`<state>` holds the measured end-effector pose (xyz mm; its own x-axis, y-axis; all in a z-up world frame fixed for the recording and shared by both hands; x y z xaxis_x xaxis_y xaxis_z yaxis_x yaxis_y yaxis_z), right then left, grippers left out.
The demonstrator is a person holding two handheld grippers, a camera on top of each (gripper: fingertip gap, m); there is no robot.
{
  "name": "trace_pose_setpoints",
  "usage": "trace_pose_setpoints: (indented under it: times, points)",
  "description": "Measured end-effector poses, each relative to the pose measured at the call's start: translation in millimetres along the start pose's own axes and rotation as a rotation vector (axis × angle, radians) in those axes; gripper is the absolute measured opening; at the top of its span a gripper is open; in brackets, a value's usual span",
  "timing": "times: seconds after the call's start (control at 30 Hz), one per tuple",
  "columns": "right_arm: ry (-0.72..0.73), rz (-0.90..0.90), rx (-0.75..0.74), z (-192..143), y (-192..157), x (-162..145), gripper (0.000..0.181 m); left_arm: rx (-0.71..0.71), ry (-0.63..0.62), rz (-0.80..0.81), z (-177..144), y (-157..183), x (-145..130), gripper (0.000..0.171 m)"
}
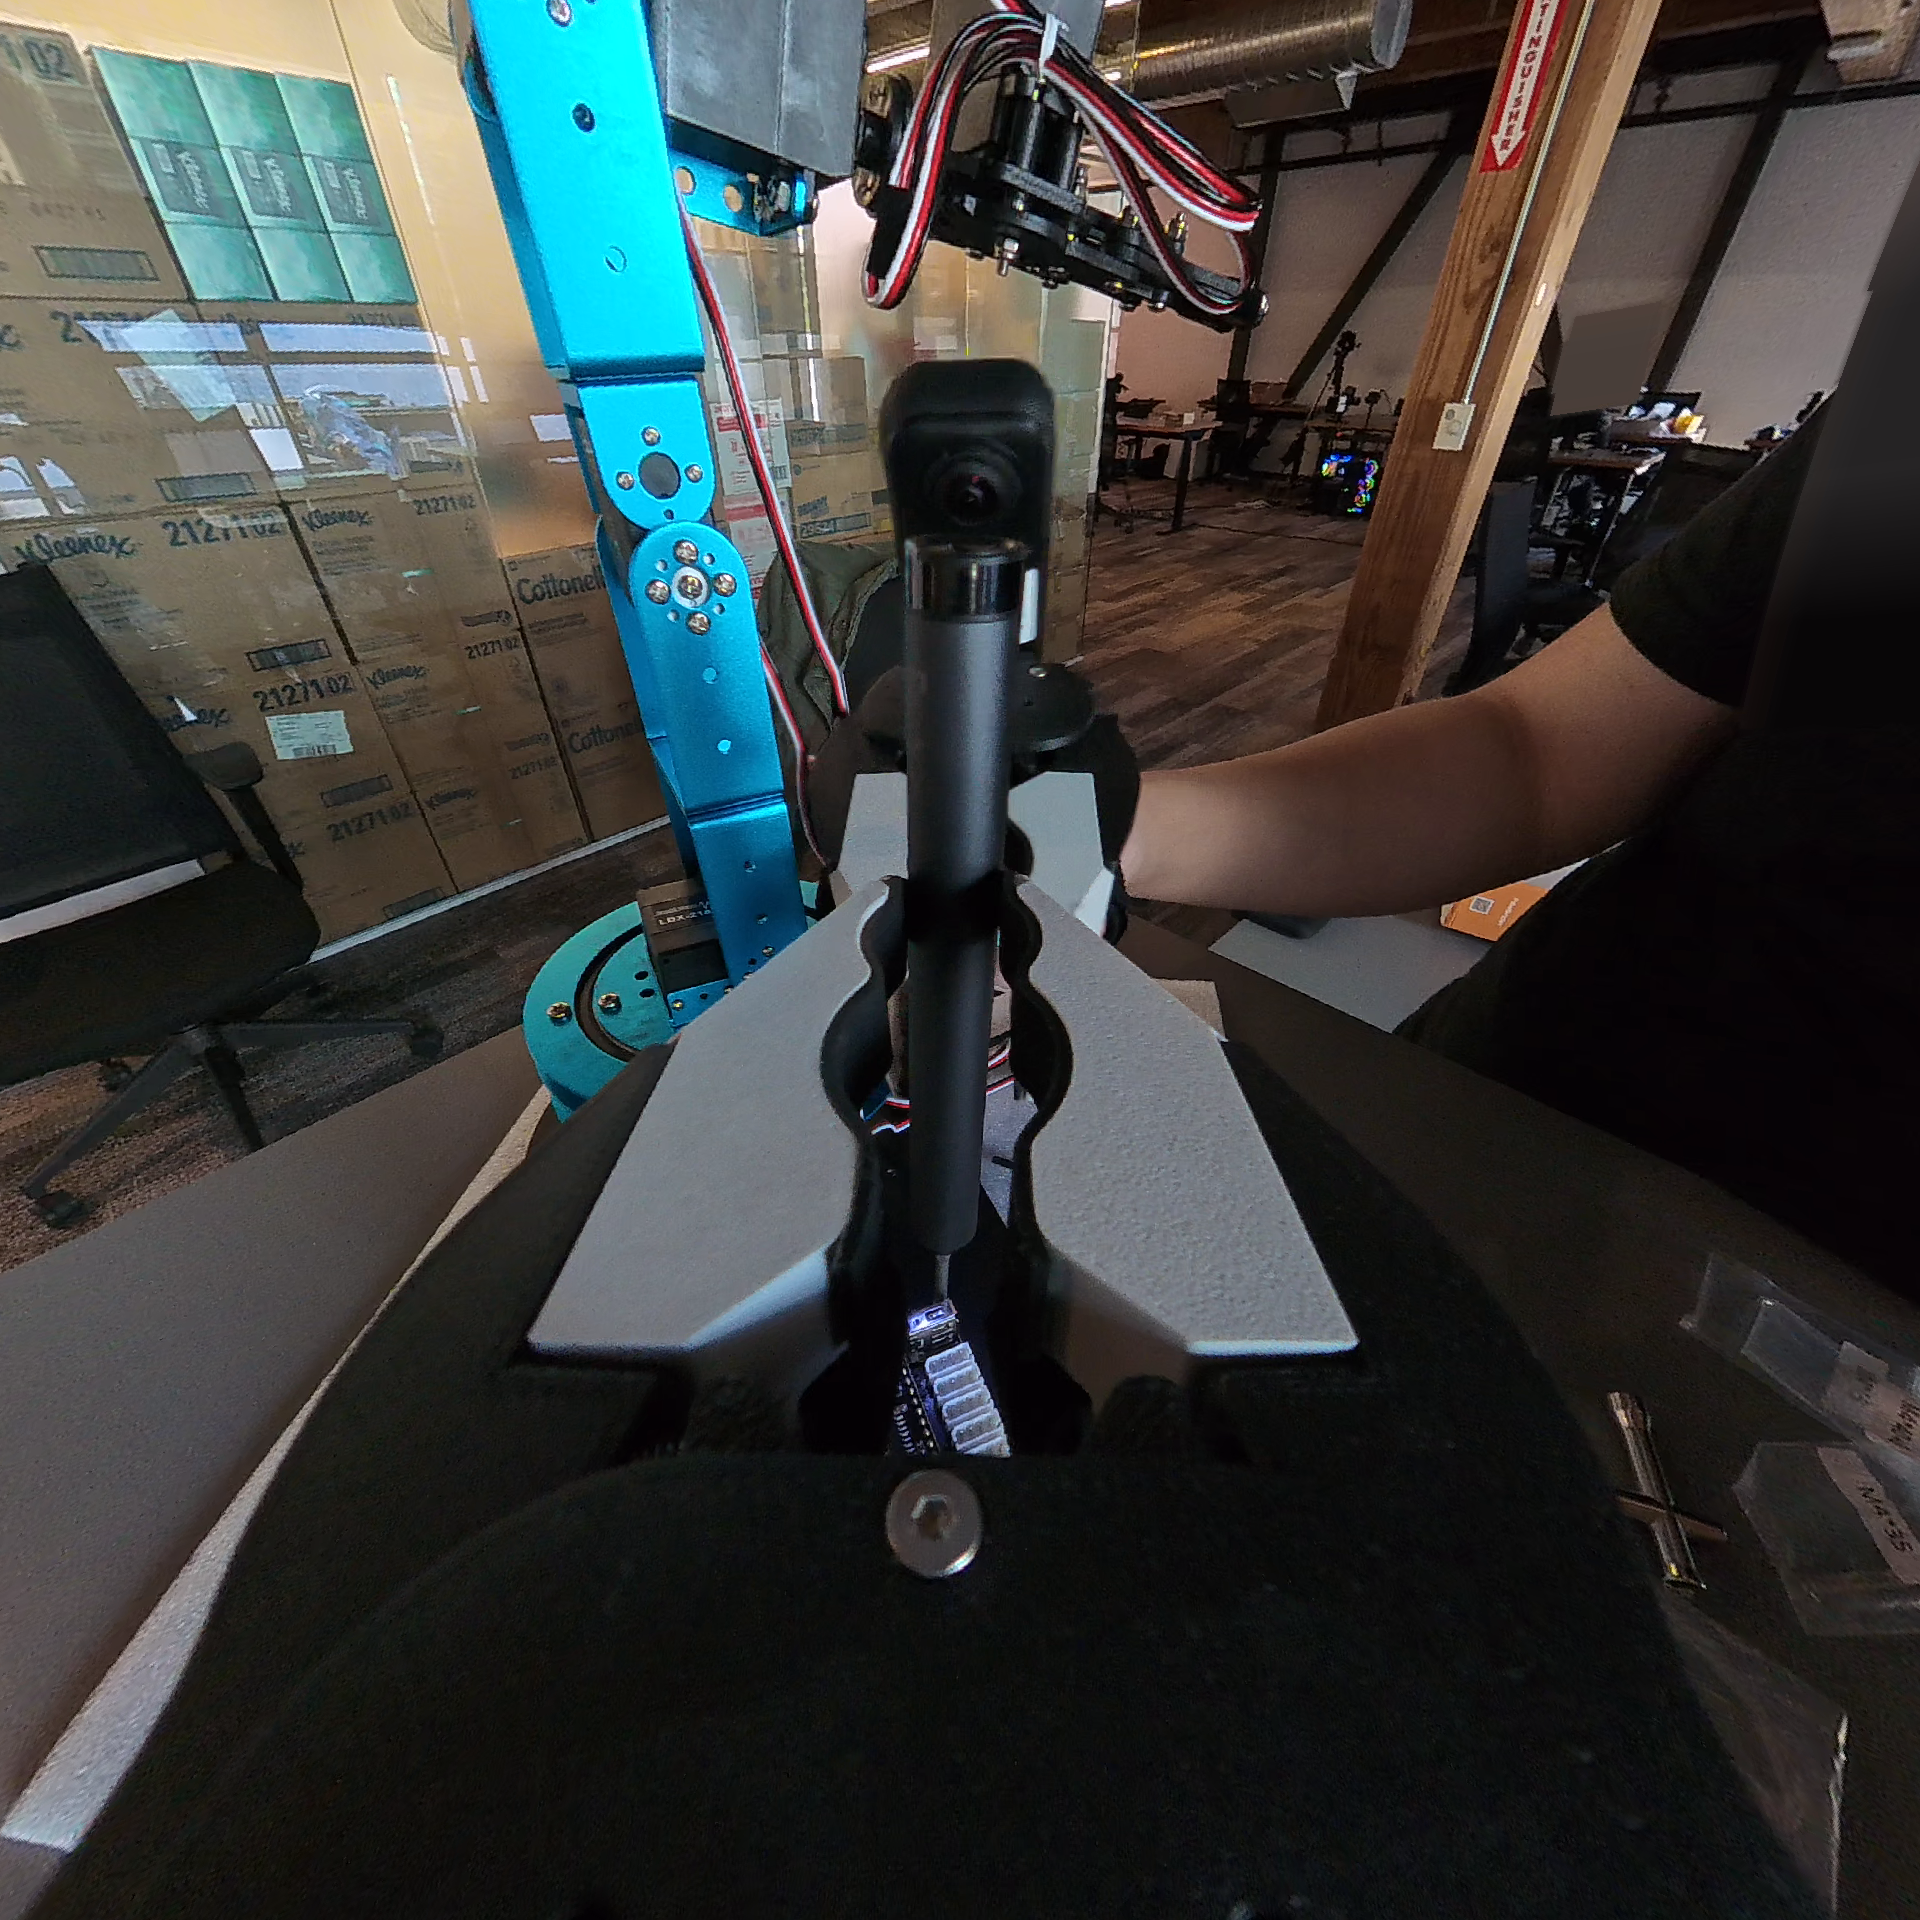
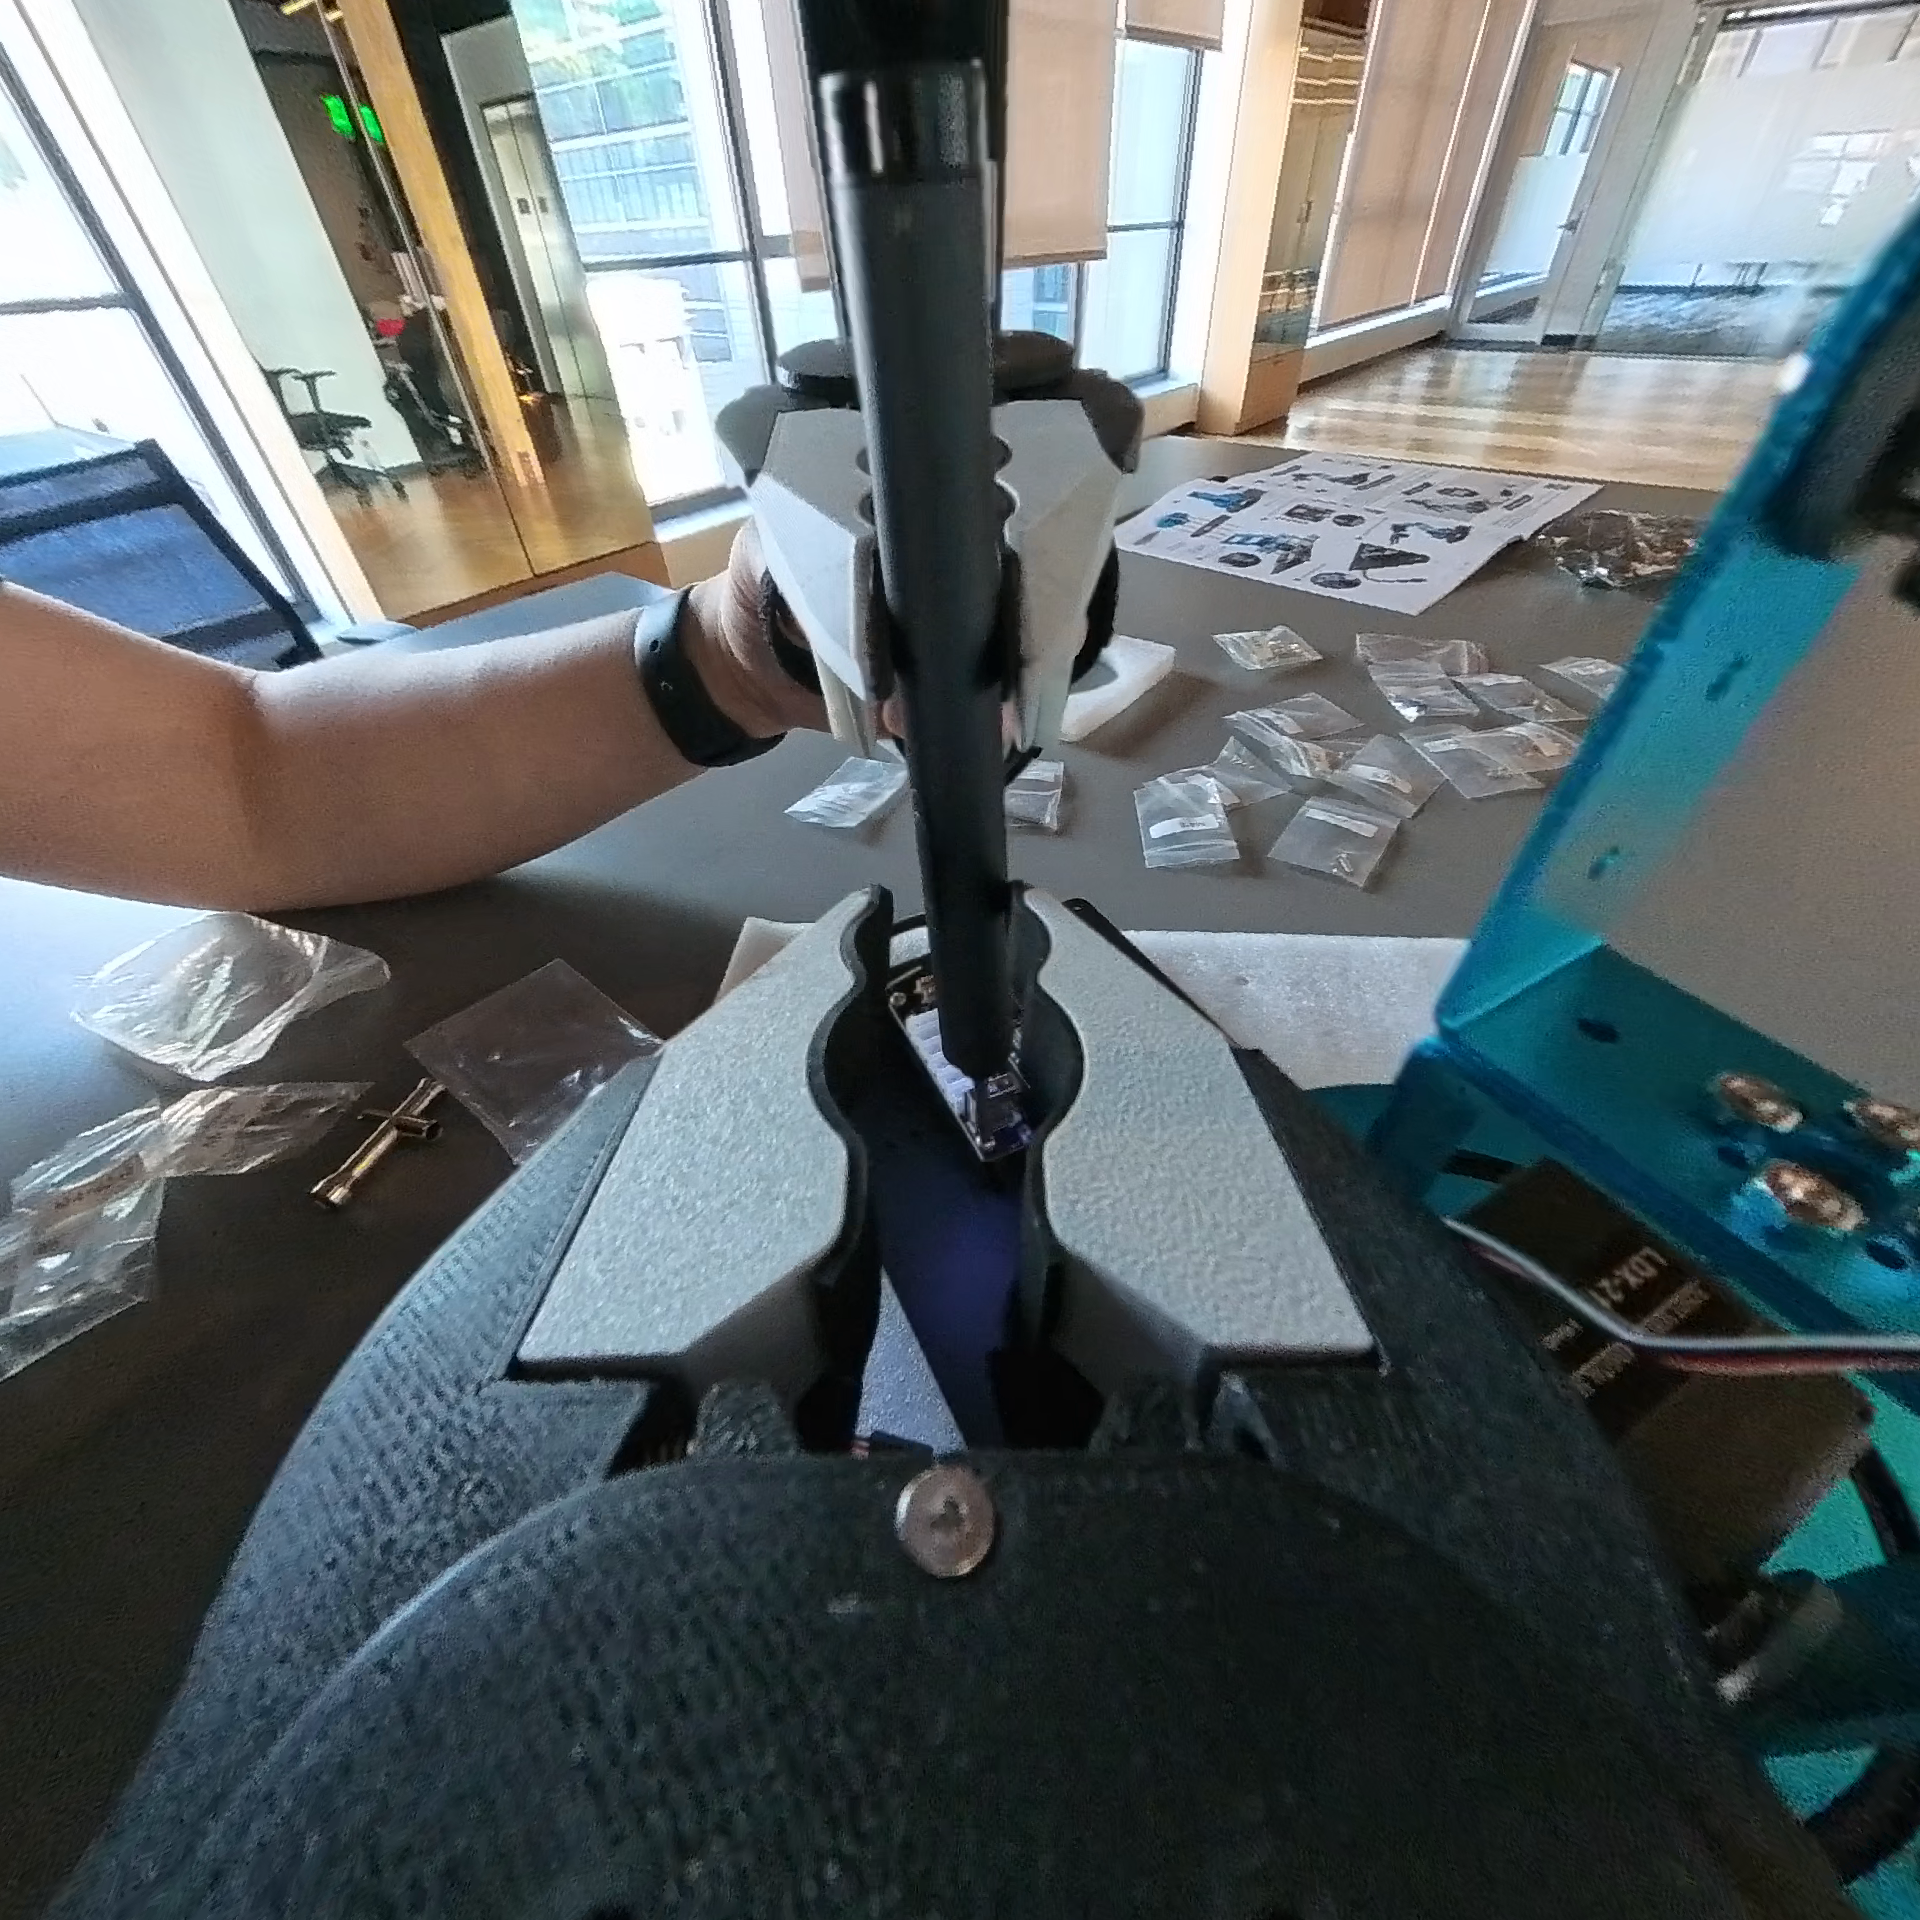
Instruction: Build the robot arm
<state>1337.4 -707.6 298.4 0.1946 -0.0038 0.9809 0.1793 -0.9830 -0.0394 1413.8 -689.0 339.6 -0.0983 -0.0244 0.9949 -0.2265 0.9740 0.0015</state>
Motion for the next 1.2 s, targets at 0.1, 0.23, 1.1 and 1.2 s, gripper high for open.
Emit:
trace_pose_setpoints:
  times: [0.1, 0.23, 1.1, 1.2]
  points:
    - [0.022, 0.027, 0.031, -2.4, 1.2, 0.1, 0.017, -0.003, 0.001, 0.001, 0.4, 0.3, 0.0, 0.016]
    - [0.022, 0.040, 0.028, -2.9, 3.1, 0.2, 0.013, -0.003, 0.004, -0.002, 0.6, -0.2, -0.2, 0.016]
    - [0.006, 0.015, -0.005, -1.6, 2.4, 2.0, 0.014, 0.000, 0.016, 0.006, 1.7, -0.3, -0.4, 0.016]
    - [-0.008, 0.017, -0.003, 0.5, 1.8, 0.4, 0.020, -0.004, 0.016, 0.007, 3.8, 0.5, -0.3, 0.015]
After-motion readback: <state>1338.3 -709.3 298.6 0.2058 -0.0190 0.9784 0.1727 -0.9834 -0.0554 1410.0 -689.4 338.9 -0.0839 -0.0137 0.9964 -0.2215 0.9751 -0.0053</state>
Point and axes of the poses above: each gripper's, where its closed fingertips meet, z out along the fingers, x out of its top, y = z × x across the jaws, the point moved 5 cm from there along -z, back along the fingers, and after that the axes turned 2 degrees about -y, right-handed, at the moved point
